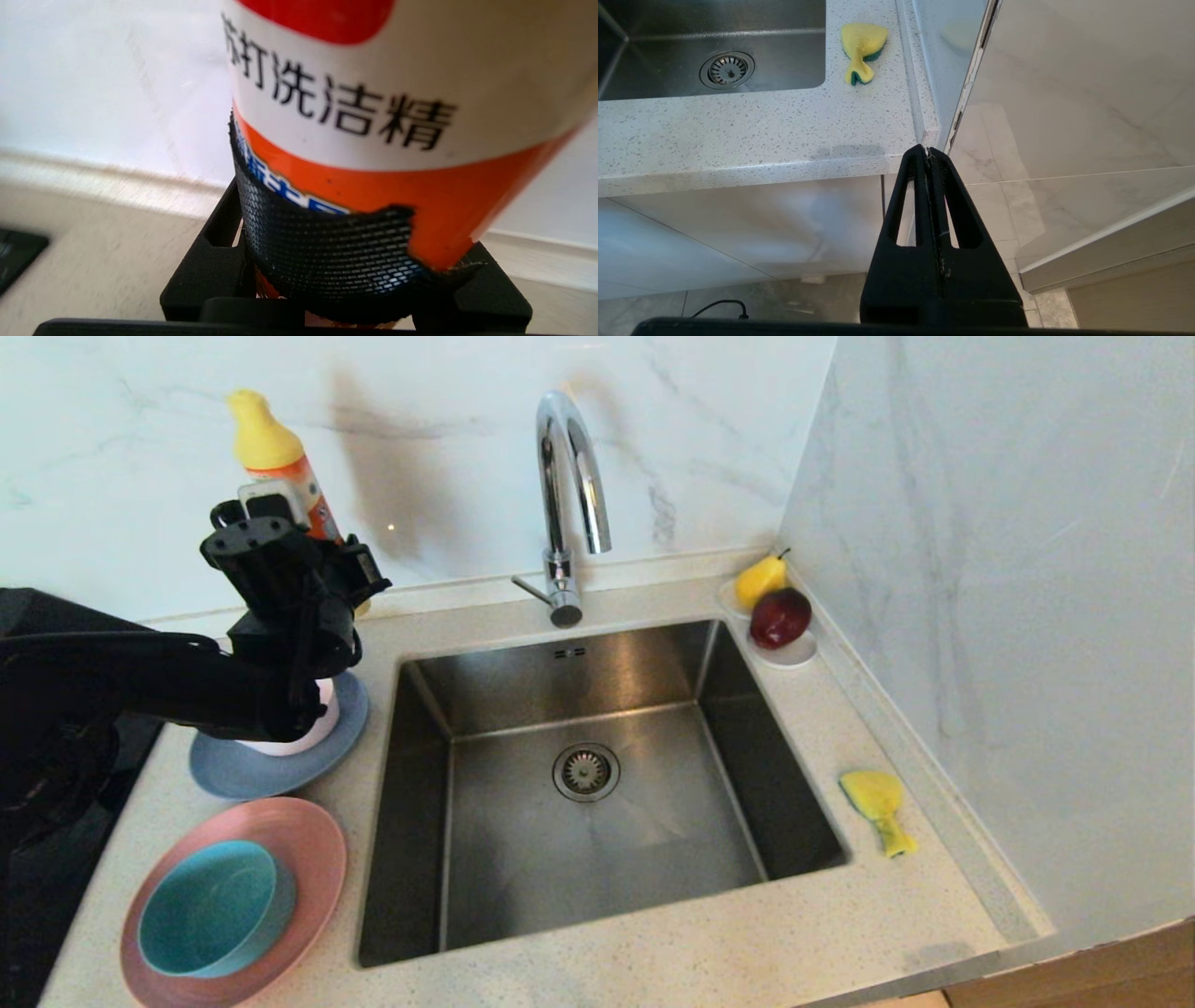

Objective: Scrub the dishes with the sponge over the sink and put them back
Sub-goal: Place the dish soap on the table

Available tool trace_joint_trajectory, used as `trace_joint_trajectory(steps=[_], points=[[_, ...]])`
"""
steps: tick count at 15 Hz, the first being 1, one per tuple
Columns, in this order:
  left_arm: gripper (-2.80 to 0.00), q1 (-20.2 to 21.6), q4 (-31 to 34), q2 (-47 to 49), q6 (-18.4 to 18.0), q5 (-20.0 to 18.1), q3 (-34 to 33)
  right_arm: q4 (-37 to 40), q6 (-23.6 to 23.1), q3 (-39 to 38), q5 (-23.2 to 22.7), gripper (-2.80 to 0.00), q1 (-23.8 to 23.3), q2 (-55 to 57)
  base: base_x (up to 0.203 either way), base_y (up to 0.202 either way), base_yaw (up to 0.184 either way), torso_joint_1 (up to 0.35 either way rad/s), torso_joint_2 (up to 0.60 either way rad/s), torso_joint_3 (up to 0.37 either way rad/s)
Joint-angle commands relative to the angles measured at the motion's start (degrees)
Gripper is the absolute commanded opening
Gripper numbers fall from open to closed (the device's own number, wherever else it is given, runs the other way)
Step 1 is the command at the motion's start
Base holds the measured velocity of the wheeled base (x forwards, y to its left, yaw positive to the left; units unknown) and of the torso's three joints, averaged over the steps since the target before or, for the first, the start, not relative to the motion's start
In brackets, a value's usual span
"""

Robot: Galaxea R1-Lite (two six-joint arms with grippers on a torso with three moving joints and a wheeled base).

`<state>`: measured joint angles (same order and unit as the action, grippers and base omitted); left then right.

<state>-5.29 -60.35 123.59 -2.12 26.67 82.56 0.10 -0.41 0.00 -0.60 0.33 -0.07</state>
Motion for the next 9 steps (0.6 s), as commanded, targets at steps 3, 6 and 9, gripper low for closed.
trace_joint_trajectory(steps=[3,6,9], points=[[-2.80,-0.75,8.13,7.63,1.37,1.66,7.71,-0.01,-0.02,0.00,-0.02,-2.80,0.02,-0.01,0.000,0.000,0.000,0.000,0.00,0.000],[-2.80,-1.03,10.11,9.65,1.49,1.68,9.54,-0.01,-0.02,0.00,-0.02,-2.80,0.02,-0.08,0.000,0.000,0.000,0.000,0.00,0.000],[-2.80,-0.99,14.03,10.82,0.98,2.10,13.14,-0.01,-0.02,0.00,-0.02,-2.80,0.02,-0.09,0.000,0.000,0.000,0.000,0.00,0.000]])
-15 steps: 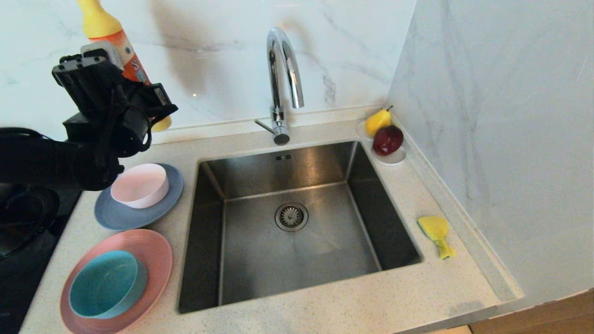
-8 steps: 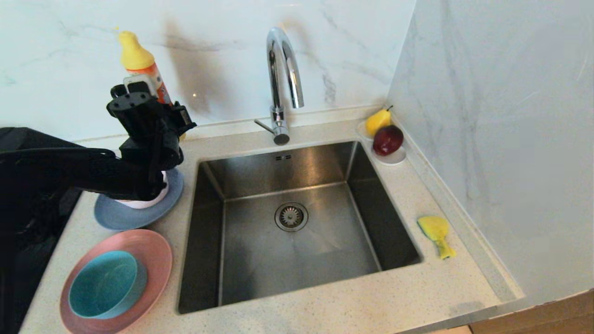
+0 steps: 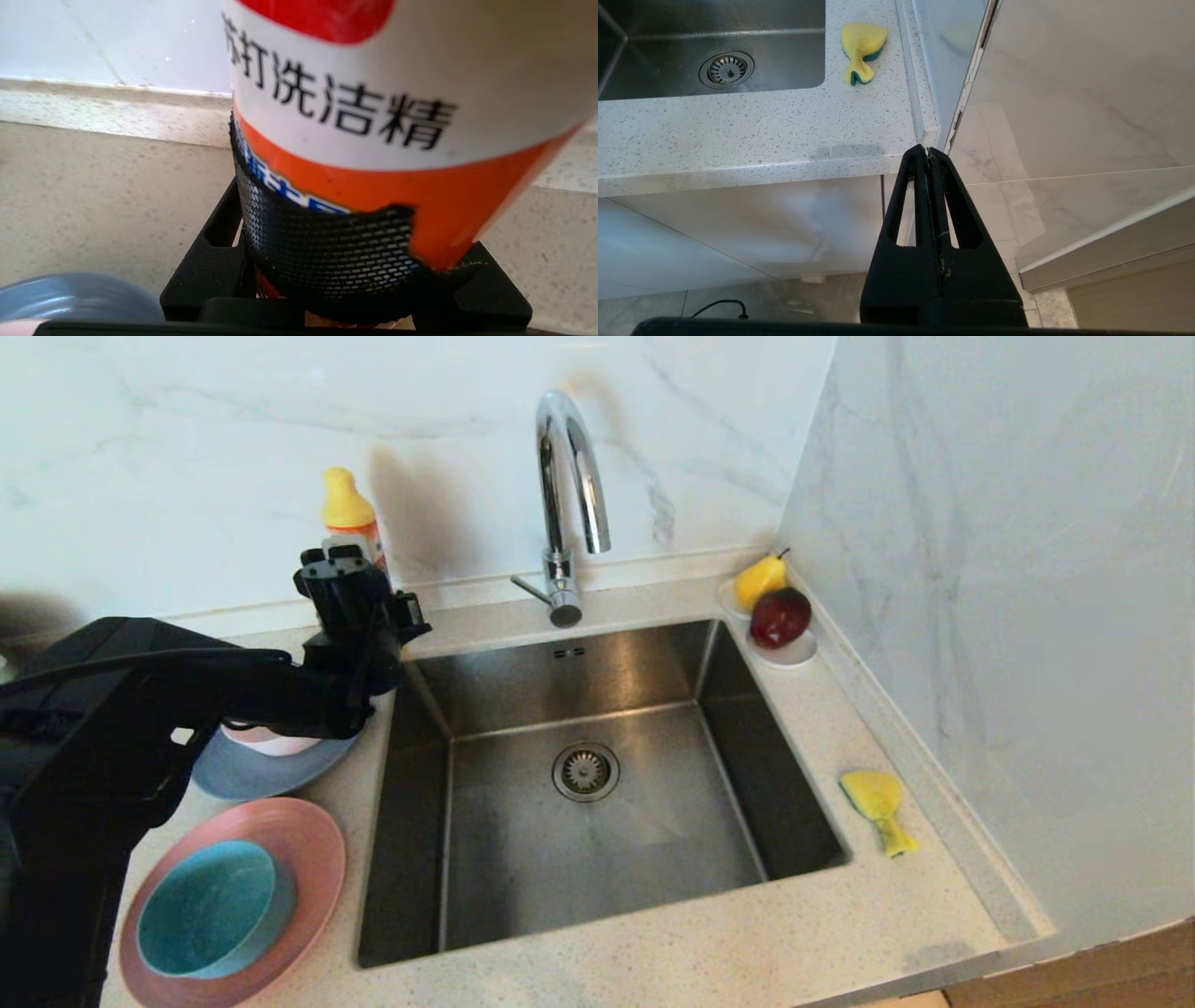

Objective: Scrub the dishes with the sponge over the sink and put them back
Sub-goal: Place the dish soap on the table

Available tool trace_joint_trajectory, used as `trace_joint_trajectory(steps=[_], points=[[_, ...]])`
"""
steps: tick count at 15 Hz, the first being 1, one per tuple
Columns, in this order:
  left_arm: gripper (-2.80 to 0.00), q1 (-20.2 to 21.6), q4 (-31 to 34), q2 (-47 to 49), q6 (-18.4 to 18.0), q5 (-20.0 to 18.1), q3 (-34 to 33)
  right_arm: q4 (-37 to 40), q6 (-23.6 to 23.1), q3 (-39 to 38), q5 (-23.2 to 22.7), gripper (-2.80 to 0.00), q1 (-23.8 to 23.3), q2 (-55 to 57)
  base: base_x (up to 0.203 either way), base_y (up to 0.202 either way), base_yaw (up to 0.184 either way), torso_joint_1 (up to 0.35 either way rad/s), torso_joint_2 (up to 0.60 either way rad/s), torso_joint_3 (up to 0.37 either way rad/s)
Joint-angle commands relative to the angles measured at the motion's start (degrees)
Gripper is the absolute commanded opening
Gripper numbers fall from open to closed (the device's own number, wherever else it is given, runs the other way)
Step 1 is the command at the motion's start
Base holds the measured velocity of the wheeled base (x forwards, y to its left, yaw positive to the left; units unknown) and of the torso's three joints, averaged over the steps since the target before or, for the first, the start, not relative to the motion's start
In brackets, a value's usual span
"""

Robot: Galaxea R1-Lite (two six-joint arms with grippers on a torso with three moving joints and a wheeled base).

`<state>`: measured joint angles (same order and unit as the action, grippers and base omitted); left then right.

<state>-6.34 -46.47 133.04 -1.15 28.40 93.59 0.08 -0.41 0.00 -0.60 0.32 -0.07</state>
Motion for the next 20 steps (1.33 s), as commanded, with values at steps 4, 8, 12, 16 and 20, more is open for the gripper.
trace_joint_trajectory(steps=[4,8,12,16,20], points=[[-2.80,0.01,0.47,4.72,-0.35,1.71,6.36,0.01,-0.02,0.00,-0.02,-2.80,0.03,-0.01,0.000,0.000,0.000,0.000,0.00,0.000],[-2.80,0.01,-0.01,6.81,0.54,5.05,10.52,0.01,-0.02,0.00,-0.02,-2.80,0.03,-0.04,0.000,0.000,0.000,0.000,0.00,0.000],[-2.80,0.01,-0.04,8.06,3.33,7.10,11.90,0.01,-0.02,0.00,-0.02,-2.80,0.03,-0.01,0.000,0.000,0.000,0.000,0.00,0.000],[-2.80,-0.50,0.19,9.67,3.74,9.43,15.30,0.01,-0.02,0.00,-0.02,-2.80,0.03,-0.10,0.000,0.000,0.000,0.000,0.00,0.000],[-2.80,-0.78,-0.19,10.92,4.30,11.32,16.18,0.01,-0.02,0.00,-0.02,-2.80,0.03,-0.08,0.000,0.000,0.000,0.000,0.00,0.000]])
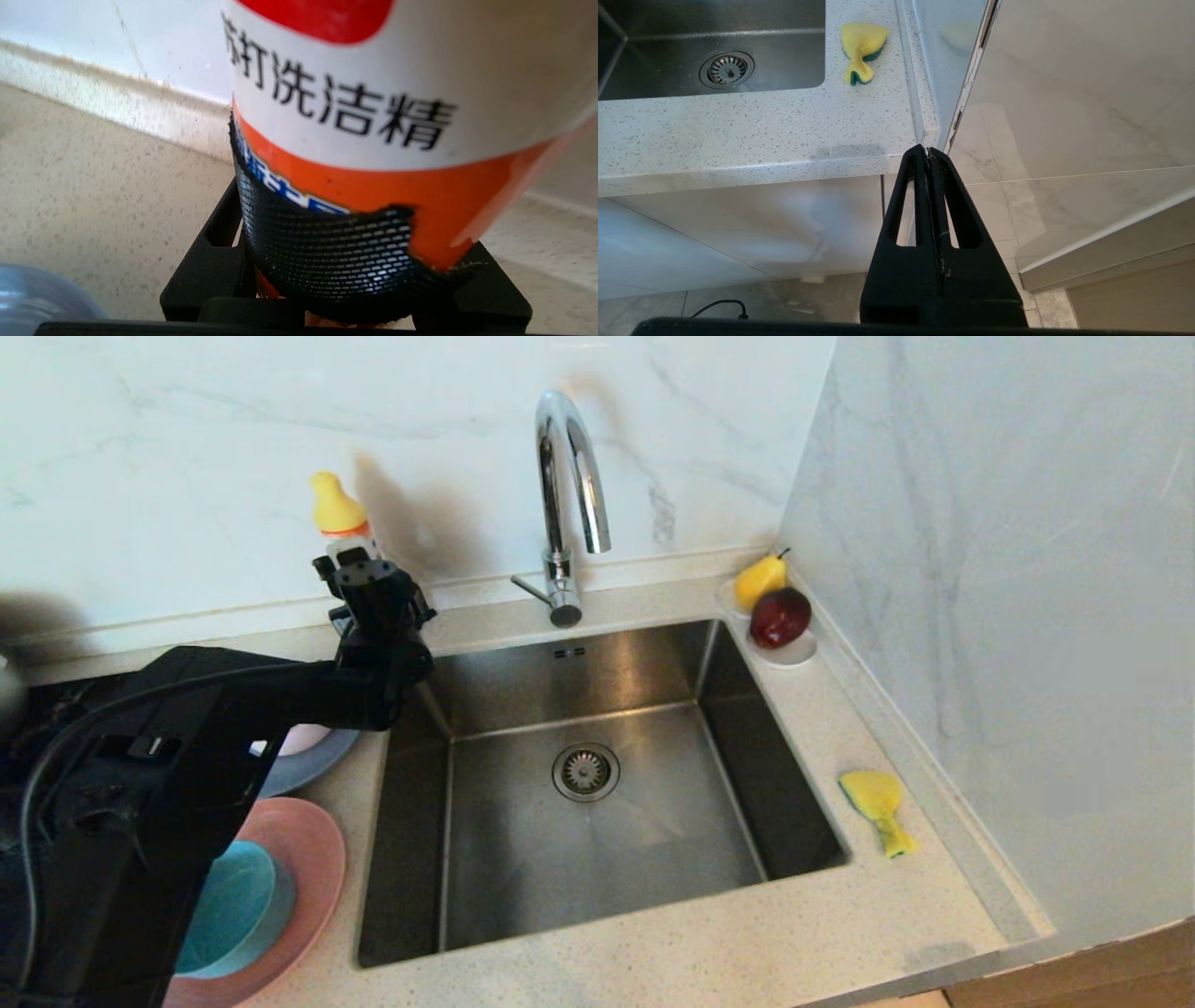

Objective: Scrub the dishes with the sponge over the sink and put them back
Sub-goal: Place the dish soap on the table

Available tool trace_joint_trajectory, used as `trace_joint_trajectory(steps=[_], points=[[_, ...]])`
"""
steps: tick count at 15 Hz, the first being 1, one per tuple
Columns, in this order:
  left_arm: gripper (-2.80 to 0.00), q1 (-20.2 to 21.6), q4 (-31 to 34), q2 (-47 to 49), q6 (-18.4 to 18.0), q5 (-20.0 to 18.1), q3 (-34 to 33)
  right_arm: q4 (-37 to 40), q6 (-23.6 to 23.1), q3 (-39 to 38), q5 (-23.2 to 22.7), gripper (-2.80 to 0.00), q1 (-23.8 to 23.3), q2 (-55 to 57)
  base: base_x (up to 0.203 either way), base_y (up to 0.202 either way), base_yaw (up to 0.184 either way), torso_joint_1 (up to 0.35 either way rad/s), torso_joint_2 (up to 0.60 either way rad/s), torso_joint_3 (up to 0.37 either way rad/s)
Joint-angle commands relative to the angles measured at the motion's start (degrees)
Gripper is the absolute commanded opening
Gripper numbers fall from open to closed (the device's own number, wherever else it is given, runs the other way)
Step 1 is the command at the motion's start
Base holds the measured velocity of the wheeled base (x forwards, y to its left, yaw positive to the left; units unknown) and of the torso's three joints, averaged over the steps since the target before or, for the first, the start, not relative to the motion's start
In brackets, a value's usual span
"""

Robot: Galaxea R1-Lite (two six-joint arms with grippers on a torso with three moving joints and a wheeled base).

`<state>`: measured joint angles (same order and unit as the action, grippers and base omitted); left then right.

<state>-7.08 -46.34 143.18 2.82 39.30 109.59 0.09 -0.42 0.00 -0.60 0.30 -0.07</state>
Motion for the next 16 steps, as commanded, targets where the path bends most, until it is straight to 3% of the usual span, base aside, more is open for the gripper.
trace_joint_trajectory(steps=[1,5,16], points=[[-2.80,-0.04,-0.33,1.00,0.62,1.39,0.36,-0.01,-0.01,0.00,-0.02,-2.80,0.05,-0.01,0.000,0.000,0.000,0.000,0.00,0.000],[-2.80,-0.04,-4.03,2.63,0.27,3.25,0.45,-0.01,-0.02,0.00,-0.02,-2.80,0.05,-0.10,0.000,0.000,0.000,0.000,0.00,0.000],[-2.80,-0.04,-4.31,2.89,0.69,3.51,0.36,-0.01,0.04,0.00,-0.02,-2.80,0.05,-0.01,0.000,0.000,0.000,0.000,0.00,0.000]])
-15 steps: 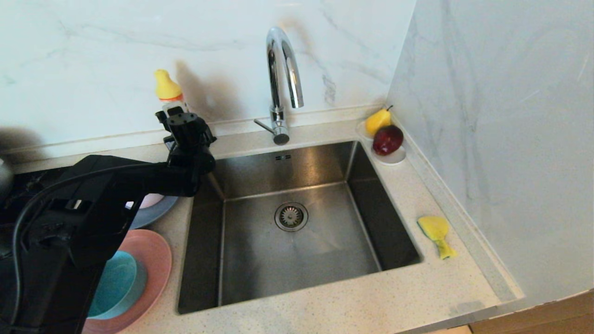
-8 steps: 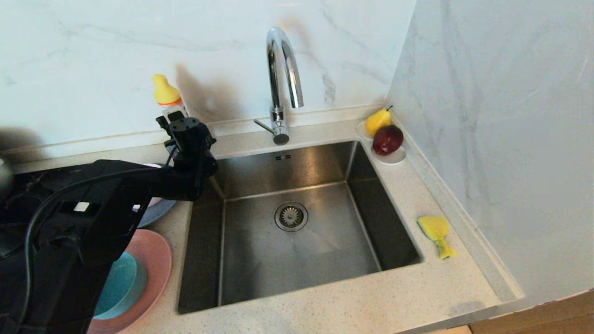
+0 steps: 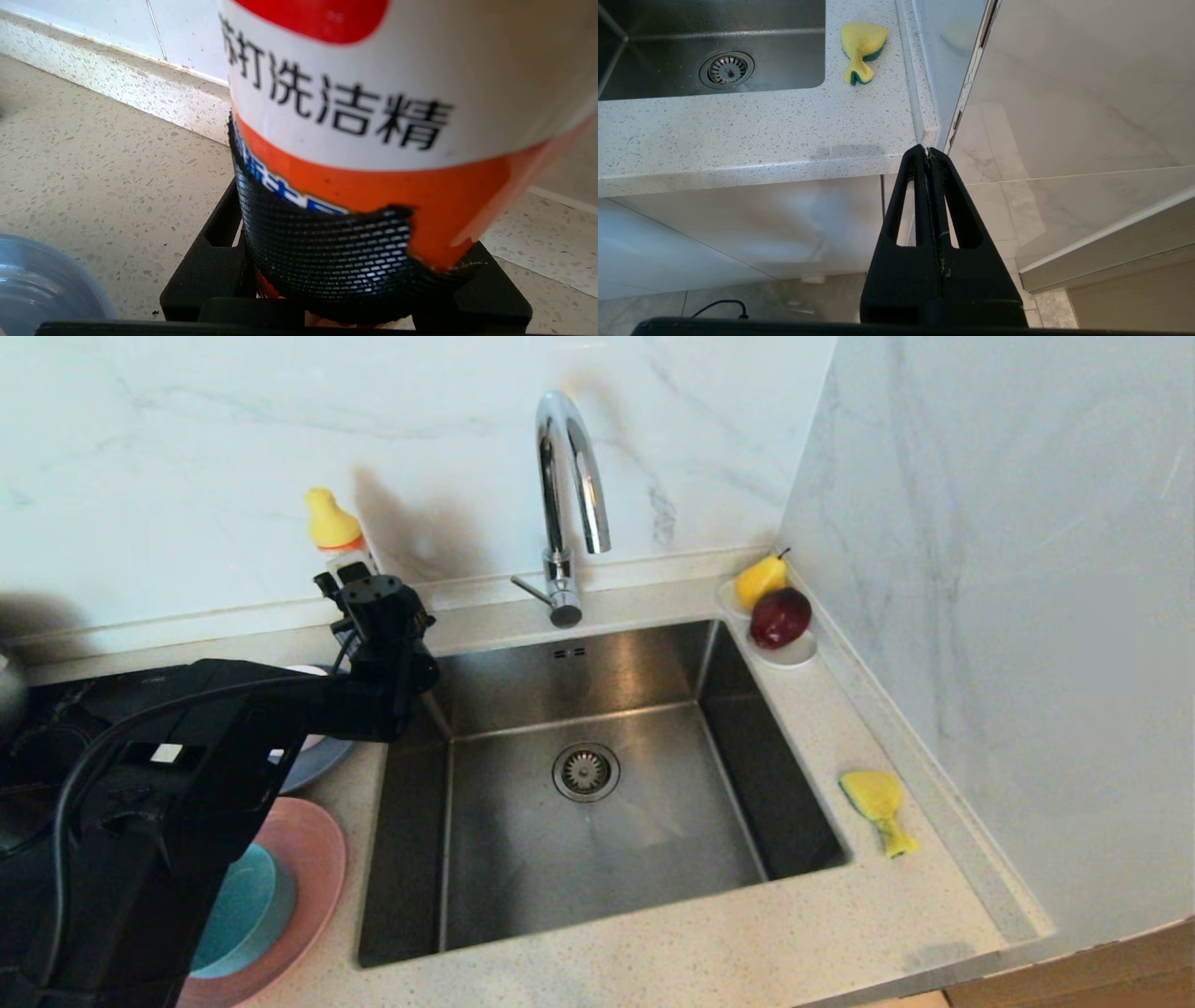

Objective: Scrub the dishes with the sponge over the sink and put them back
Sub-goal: Place the dish soap on the table

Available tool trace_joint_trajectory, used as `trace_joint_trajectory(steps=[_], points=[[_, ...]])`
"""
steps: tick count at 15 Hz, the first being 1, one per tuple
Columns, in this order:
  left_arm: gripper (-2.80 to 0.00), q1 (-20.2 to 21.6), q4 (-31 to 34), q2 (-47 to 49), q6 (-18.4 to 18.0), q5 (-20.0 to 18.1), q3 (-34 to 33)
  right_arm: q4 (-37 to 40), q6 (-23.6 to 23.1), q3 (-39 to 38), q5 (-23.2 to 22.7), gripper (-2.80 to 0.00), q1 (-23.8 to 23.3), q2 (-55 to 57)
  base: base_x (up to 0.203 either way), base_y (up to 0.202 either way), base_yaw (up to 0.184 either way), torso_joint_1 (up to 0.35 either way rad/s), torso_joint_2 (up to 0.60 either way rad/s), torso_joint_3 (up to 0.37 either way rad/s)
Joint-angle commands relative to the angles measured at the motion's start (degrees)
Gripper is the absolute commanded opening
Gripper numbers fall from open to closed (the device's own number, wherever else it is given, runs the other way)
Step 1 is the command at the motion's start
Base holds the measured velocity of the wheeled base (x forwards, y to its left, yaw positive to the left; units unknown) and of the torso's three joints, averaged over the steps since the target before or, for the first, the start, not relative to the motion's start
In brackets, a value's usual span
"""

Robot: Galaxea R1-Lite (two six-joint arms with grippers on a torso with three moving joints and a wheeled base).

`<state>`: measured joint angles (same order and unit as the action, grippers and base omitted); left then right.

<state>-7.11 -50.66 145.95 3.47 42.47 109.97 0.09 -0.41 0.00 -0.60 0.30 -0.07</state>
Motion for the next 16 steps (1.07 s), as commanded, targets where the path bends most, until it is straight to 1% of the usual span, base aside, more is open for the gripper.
trace_joint_trajectory(steps=[1,7,16], points=[[-2.80,-0.01,-0.05,0.03,0.04,0.33,-0.11,0.00,-0.02,0.00,-0.02,-2.80,0.05,-0.01,0.000,0.000,0.000,0.000,0.00,0.000],[-2.80,-0.01,-0.22,-2.33,-0.10,0.33,-0.35,0.00,-0.02,0.00,-0.02,-2.80,0.05,-0.07,0.000,0.000,0.000,0.000,0.00,0.000],[-2.80,-0.01,-0.14,-1.45,-0.31,0.42,-0.81,0.00,-0.02,0.00,-0.02,-2.80,0.05,-0.09,0.000,0.000,0.000,0.000,0.00,0.000]])
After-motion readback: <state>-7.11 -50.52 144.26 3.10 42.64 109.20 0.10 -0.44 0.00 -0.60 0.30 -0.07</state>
